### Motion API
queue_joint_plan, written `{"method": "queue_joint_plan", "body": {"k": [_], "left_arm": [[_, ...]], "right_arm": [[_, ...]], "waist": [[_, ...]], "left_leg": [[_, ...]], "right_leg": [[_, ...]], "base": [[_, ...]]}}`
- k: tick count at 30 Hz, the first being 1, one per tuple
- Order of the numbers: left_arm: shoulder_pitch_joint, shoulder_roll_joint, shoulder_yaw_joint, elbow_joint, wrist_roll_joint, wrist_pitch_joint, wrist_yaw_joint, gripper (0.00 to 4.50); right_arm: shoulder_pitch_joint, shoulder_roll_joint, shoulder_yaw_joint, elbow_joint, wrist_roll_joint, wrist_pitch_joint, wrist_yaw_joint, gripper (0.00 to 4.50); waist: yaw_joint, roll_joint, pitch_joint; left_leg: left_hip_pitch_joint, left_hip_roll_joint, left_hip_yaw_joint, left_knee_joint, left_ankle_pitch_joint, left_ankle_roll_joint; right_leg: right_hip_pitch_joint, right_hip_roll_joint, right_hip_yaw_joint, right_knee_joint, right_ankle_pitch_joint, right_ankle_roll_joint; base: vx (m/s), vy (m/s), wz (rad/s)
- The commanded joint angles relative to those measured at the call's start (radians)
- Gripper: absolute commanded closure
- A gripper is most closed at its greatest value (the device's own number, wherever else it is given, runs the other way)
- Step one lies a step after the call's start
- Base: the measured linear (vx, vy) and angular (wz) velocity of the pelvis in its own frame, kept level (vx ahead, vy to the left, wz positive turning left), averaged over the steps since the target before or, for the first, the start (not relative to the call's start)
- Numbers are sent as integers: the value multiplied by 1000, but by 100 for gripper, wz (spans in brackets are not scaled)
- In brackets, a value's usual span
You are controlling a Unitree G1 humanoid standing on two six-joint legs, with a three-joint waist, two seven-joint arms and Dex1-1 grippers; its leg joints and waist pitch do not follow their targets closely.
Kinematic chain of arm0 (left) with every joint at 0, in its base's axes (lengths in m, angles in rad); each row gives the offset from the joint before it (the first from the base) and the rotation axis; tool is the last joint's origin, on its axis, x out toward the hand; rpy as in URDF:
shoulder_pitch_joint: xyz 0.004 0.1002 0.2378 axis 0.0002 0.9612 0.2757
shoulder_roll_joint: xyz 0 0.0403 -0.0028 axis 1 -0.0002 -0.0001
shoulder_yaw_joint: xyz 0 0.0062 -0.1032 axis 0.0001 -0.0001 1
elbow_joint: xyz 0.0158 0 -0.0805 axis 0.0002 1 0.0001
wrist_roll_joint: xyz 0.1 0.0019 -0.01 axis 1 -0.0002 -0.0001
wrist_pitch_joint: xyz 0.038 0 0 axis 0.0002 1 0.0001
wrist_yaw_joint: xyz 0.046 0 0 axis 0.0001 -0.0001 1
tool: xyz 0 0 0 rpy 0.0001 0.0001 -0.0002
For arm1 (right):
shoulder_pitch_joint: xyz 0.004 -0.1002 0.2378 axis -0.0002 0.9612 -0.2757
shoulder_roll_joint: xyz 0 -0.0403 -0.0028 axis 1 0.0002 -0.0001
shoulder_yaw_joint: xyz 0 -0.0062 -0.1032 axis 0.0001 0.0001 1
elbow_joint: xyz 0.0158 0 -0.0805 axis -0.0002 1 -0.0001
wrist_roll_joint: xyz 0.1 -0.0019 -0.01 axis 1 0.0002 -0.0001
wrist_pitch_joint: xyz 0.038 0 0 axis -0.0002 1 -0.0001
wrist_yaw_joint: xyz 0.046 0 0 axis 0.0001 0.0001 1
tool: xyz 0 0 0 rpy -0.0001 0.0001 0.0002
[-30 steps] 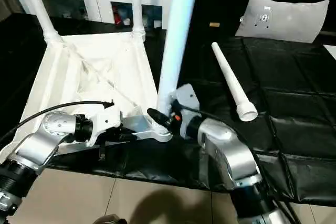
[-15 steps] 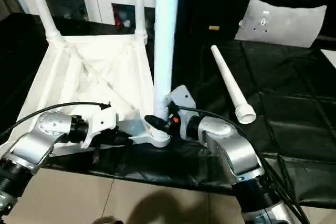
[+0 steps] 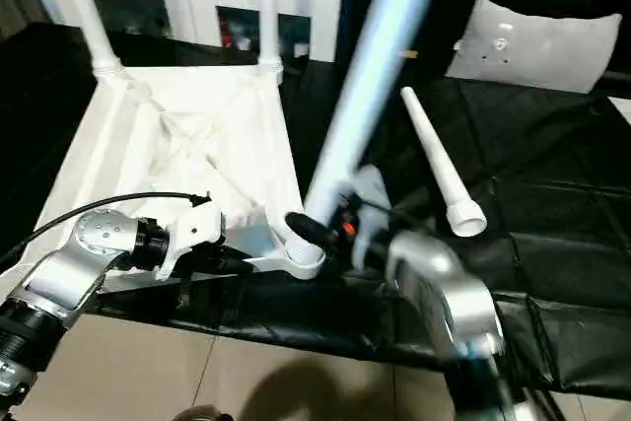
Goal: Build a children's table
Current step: Insert table leg to table base
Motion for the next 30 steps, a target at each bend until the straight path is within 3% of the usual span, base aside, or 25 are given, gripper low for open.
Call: {"method": "queue_joint_plan", "body": {"k": [1,8,15,16,21,23,30], "left_arm": [[-19,14,6,15,16,-10,2,450],[-29,16,6,27,26,-20,3,450],[-31,24,1,28,33,-34,-4,450],[-36,24,0,34,31,-43,-10,450],[-91,13,0,107,31,-99,-40,450],[-140,2,7,162,32,-123,-46,450],[-251,-15,29,284,34,-161,-41,450]], "right_arm": [[61,-36,70,46,-108,-27,-10,261],[63,-41,87,51,-172,-98,-55,261],[30,-62,166,101,-217,-129,5,261],[17,-63,183,118,-221,-126,25,261],[-18,-68,230,168,-208,-107,125,261],[-22,-77,252,164,-190,-85,182,261],[-20,-86,287,142,-150,-14,266,261]], "waist": [[3,20,-49],[0,22,-43],[-4,25,-38],[-9,25,-30],[-15,27,-18],[-14,25,-20],[-7,28,-24]], "left_leg": [[17,65,-25,-82,-277,-41],[23,66,-29,-88,-344,-48],[27,67,-33,-91,-393,-50],[27,66,-34,-93,-416,-50],[36,64,-38,-95,-454,-42],[35,66,-38,-96,-438,-36],[26,71,-31,-100,-345,-23]], "right_leg": [[34,-107,54,-84,-165,-180],[27,-108,57,-96,-300,-151],[24,-111,60,-101,-354,-151],[21,-110,60,-105,-382,-149],[13,-114,65,-122,-511,-115],[16,-114,65,-121,-500,-112],[27,-114,64,-108,-341,-158]], "base": [[0,0,0],[0,0,0],[0,0,0],[0,0,0],[0,0,0],[0,0,0],[0,0,0]]}}
